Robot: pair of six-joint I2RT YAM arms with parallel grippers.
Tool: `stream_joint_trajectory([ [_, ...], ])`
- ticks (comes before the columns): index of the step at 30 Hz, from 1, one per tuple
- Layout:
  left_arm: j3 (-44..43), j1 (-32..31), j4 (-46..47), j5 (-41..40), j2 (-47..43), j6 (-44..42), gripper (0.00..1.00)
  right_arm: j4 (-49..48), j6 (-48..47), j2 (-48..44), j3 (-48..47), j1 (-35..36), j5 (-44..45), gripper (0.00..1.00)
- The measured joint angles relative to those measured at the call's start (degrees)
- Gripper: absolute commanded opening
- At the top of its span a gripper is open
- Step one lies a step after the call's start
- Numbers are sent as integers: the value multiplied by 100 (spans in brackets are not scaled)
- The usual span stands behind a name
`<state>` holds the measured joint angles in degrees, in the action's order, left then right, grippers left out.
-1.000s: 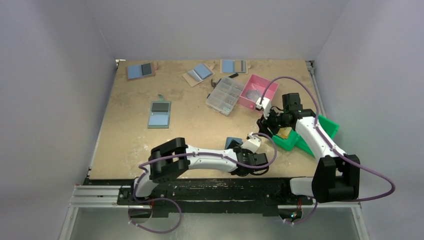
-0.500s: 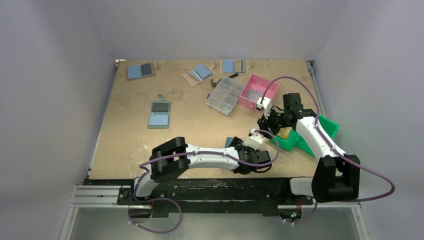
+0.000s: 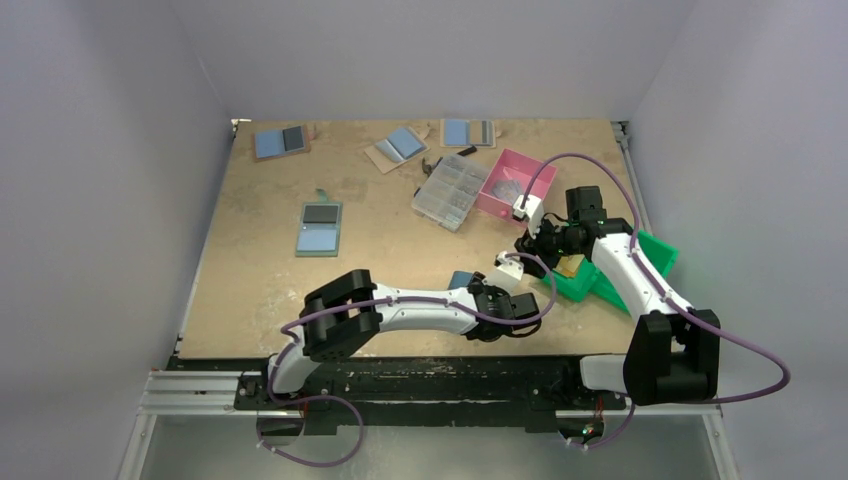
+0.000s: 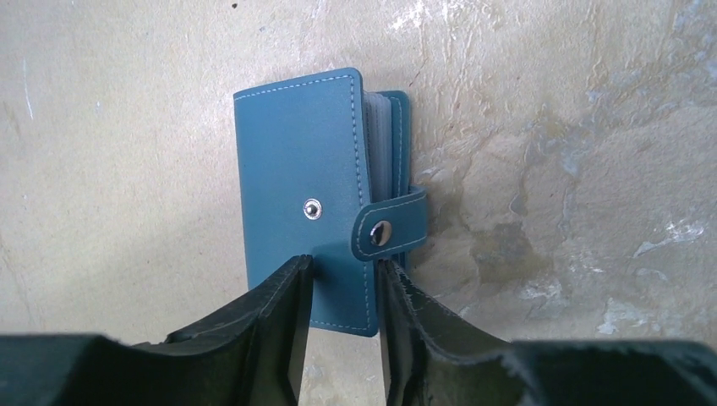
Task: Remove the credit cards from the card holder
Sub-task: Open the card holder at the center of the board.
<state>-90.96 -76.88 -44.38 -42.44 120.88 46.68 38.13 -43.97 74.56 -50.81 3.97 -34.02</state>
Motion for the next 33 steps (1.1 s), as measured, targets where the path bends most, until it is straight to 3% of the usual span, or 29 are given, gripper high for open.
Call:
stream_joint_trajectory([
  [3,24,2,42,-2,-2,-28,9,2,-2,0,0,-9,0,58],
  [6,125,11,125,-39,-63,-92,0,13,-24,0,0,-20,-2,58],
  [15,1128,352,848,315,-1134,-120,0,90,-105,0,0,-24,-13,58],
  [24,3773,1954,2892,1746,-3386,162,0,175,-212,0,0,-26,-28,57],
  [33,5012,2946,3818,2691,-4201,398,0,297,-577,-273,0,35,-487,59],
])
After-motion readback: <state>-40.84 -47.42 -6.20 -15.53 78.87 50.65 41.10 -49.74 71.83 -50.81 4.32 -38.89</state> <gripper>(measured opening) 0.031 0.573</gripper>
